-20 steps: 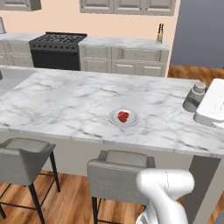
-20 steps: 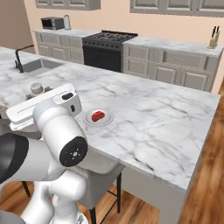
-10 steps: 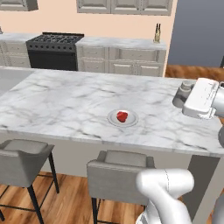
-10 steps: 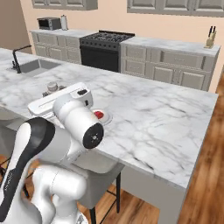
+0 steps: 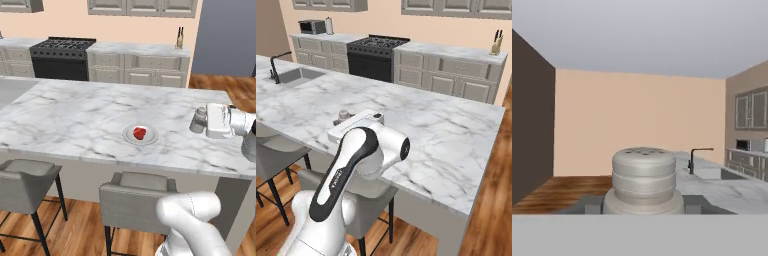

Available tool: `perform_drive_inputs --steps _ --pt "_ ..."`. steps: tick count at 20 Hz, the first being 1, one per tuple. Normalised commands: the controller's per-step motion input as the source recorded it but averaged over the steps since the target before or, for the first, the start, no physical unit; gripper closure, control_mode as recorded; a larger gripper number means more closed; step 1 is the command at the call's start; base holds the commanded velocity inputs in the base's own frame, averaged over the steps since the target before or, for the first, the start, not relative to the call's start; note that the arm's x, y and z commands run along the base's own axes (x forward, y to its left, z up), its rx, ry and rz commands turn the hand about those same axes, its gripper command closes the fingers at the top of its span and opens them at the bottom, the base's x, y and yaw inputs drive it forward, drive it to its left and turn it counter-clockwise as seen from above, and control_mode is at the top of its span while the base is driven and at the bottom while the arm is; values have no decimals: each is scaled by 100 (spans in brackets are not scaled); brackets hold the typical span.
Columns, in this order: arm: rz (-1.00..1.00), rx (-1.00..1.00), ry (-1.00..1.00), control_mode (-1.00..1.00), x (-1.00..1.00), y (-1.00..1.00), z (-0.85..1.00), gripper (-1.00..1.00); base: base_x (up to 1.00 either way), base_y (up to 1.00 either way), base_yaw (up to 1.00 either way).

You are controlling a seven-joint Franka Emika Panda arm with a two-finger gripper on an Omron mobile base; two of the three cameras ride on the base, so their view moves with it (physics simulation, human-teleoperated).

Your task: Retrieve the shaker from the cabinet and place it next the steak on a plate on the dining table.

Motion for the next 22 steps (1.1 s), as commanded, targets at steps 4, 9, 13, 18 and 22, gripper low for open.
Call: perform_drive_inputs --steps 4,9,13,18,22 --pt "20 0 7 -100 93 -31 -62 100 0 0 0" --pt "19 0 0 -100 88 -32 -49 100 0 0 0" --pt "18 -1 0 -100 71 -24 -43 100 0 0 0" --pt "13 -1 0 -100 63 -17 -40 100 0 0 0" --pt "6 -1 -4 -100 42 -6 -43 100 0 0 0"
